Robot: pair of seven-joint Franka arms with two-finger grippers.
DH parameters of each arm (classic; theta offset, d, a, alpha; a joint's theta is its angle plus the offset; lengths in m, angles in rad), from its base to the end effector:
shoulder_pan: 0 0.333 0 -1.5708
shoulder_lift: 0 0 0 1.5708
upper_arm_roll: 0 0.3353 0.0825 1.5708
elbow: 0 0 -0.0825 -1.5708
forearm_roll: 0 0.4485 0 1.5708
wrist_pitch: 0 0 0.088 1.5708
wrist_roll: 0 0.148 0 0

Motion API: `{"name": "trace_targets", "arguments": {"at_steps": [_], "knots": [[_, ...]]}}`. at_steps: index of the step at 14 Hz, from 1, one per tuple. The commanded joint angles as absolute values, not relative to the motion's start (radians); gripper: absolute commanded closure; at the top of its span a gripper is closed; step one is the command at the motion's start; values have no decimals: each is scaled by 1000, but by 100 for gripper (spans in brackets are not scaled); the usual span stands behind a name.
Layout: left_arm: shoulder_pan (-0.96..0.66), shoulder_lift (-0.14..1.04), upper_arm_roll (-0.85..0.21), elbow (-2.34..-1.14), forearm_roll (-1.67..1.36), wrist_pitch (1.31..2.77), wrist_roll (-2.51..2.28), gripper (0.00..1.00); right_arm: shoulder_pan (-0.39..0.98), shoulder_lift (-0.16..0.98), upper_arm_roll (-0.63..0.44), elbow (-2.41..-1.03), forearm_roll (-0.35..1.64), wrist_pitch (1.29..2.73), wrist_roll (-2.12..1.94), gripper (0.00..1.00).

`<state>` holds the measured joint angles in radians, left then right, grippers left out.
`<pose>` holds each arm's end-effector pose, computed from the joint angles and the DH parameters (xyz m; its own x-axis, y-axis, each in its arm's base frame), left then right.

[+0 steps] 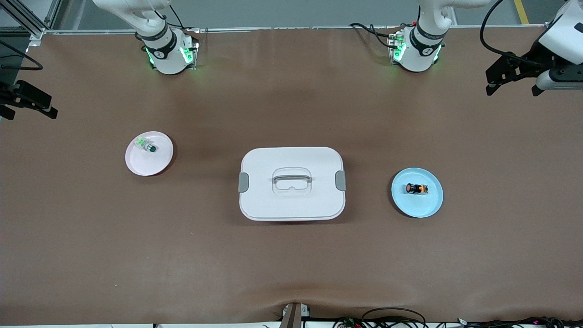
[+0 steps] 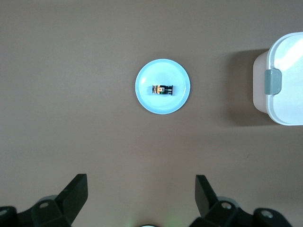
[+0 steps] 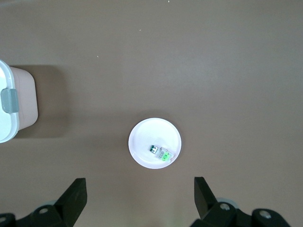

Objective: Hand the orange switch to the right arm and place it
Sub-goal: 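Move the left gripper down to the orange switch on the blue plate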

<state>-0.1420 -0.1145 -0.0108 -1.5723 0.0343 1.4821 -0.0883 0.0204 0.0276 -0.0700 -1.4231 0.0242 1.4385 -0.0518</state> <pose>0.5656 -0.0821 0.6624 0.9977 -0.0614 0.0274 -0.0605 -0.9976 -0.0330 0.6127 -0.0259 0.6526 0.9999 0.0054 -0.0109 0.0051 -0.9997 -0.0227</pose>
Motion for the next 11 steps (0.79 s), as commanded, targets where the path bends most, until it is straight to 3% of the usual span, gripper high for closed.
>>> {"name": "trace_targets", "arguments": {"at_steps": [1, 7, 11], "knots": [[-146, -100, -14, -1548, 52, 1465, -94, 0, 11, -6, -61, -1457, 25, 1451, -63, 0], [-143, -60, -11, -1513, 47, 1465, -78, 0, 11, -6, -61, -1459, 25, 1454, -63, 0], [-140, -6, -9, -1560, 40, 1531, -78, 0, 11, -8, -61, -1463, 25, 1456, -61, 0]]}}
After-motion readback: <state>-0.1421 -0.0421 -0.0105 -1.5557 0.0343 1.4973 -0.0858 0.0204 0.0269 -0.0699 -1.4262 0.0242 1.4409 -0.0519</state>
